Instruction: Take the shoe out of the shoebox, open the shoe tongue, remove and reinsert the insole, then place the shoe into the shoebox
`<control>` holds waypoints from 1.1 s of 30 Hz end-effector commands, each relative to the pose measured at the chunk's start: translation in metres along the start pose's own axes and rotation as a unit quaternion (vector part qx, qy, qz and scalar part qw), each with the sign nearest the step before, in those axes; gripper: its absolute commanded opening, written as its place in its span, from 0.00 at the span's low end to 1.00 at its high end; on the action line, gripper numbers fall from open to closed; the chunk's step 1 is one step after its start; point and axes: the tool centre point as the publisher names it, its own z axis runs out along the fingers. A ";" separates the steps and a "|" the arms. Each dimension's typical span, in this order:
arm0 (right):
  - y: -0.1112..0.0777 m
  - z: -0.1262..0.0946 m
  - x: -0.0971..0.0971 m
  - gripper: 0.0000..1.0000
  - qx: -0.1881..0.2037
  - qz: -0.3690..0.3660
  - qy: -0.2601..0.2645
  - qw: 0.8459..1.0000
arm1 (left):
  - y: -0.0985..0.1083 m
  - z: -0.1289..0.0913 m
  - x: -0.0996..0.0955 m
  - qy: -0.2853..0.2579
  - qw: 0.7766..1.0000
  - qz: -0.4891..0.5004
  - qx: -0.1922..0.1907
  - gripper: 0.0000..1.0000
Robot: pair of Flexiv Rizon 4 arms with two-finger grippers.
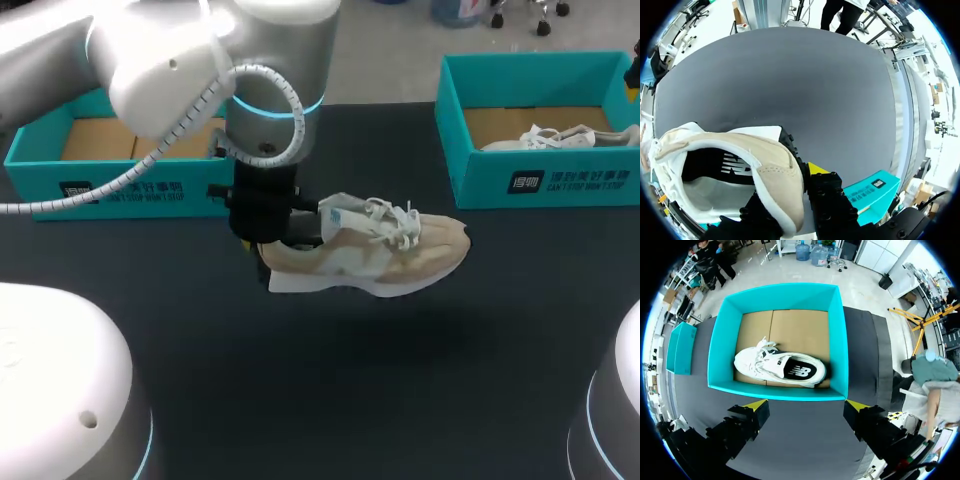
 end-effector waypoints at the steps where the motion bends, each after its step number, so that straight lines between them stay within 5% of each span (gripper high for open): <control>1: 0.001 0.000 0.000 1.00 0.001 0.000 0.000 1.000 | 0.001 0.041 -0.001 0.000 1.000 -0.002 0.007 0.00; 13: 0.001 0.000 0.000 1.00 0.001 0.000 0.000 1.000 | -0.002 0.108 -0.008 0.019 1.000 0.008 0.021 0.00; 29: 0.001 0.000 0.000 1.00 0.001 0.000 0.000 1.000 | -0.007 0.139 -0.011 0.030 0.999 -0.013 0.026 0.00; 30: 0.001 0.000 0.000 1.00 0.001 0.000 0.000 1.000 | -0.008 0.139 -0.011 0.028 0.999 -0.014 0.027 0.40; 32: 0.001 0.000 0.000 1.00 0.001 0.000 0.000 1.000 | -0.011 0.137 -0.012 0.023 0.999 -0.017 0.030 0.97; 33: 0.001 0.000 0.000 1.00 0.001 0.000 0.000 1.000 | -0.012 0.135 -0.012 0.017 0.999 -0.019 0.033 1.00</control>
